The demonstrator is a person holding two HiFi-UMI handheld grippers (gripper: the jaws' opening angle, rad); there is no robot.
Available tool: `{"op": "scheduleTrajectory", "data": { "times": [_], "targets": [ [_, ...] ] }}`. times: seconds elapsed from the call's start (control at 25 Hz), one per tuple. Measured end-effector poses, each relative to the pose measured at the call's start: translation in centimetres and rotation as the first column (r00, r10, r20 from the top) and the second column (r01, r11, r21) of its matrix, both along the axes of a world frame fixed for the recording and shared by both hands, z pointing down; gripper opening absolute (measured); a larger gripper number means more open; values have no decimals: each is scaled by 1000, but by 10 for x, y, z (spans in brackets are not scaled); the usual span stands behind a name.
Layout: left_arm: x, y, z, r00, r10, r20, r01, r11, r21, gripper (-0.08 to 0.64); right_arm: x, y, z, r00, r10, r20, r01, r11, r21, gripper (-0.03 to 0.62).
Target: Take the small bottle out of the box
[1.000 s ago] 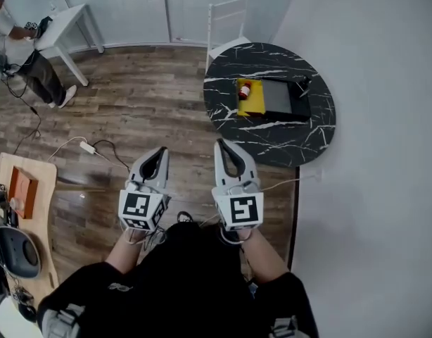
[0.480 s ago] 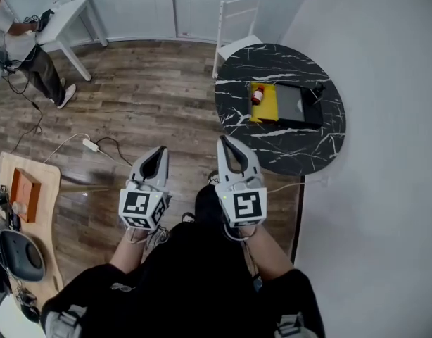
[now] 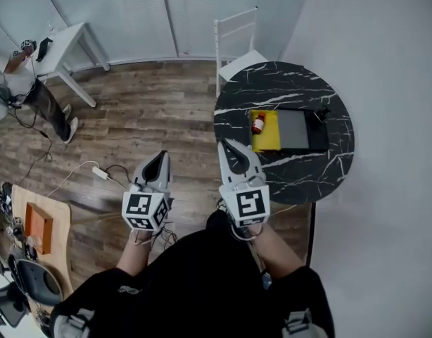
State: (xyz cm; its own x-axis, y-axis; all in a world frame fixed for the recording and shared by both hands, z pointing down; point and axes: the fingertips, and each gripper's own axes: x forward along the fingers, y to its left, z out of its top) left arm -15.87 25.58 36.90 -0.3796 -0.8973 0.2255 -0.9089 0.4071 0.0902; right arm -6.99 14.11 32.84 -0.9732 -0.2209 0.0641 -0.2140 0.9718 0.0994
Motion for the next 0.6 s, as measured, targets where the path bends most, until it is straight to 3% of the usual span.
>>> {"op": "scheduleTrajectory", "data": {
  "times": [0.24, 0.6],
  "targets": [
    [-12, -88, 15, 994, 110, -3, -110, 990, -84, -2, -12, -67, 11, 999, 19, -26, -20, 999, -41, -4],
    [11, -188, 57, 954, 286, -85, -298, 937, -183, -2, 14, -143, 49, 989, 133, -65, -140, 983, -122, -3]
  ]
}}
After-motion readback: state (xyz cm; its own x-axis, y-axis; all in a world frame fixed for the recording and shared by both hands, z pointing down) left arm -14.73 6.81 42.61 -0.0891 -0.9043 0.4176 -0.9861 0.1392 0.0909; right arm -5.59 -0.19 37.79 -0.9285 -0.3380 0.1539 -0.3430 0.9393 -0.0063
